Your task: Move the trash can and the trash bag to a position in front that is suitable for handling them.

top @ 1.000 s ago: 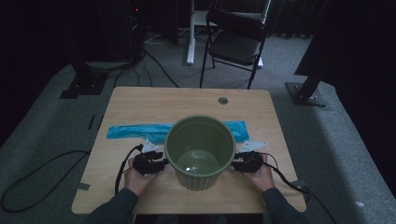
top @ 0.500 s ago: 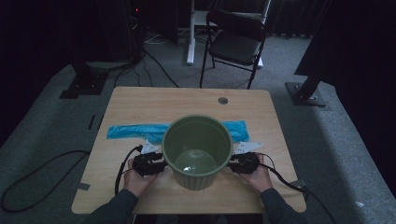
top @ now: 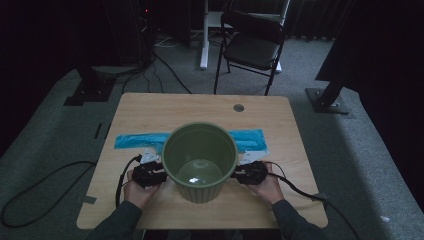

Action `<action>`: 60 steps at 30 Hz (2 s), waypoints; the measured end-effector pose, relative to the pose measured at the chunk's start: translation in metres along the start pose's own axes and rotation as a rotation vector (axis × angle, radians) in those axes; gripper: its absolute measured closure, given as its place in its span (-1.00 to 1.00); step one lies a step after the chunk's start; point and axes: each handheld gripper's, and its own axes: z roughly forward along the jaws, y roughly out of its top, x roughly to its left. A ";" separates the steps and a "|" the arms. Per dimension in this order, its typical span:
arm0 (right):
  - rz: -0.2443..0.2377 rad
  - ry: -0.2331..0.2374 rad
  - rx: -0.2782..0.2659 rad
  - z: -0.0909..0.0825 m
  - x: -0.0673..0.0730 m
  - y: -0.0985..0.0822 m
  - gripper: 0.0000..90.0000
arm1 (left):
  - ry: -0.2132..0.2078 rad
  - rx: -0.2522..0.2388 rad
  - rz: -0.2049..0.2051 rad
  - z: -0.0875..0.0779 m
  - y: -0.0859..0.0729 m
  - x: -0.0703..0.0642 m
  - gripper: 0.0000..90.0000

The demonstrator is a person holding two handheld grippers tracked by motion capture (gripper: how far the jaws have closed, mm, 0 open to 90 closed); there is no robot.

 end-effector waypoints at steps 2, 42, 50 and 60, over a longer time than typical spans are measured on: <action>0.001 -0.009 0.000 0.000 -0.001 0.001 0.54 | 0.000 0.000 0.000 0.000 0.000 0.000 0.25; 0.201 -0.282 0.237 0.017 -0.110 -0.009 1.00 | 0.007 0.000 -0.003 0.004 0.000 0.007 0.23; 0.167 -0.225 0.258 0.001 -0.092 -0.022 1.00 | -0.023 -0.003 0.016 0.004 0.000 0.008 0.23; 0.155 -0.153 0.236 -0.028 -0.048 -0.052 0.96 | -0.042 0.001 0.037 0.005 0.000 0.008 0.23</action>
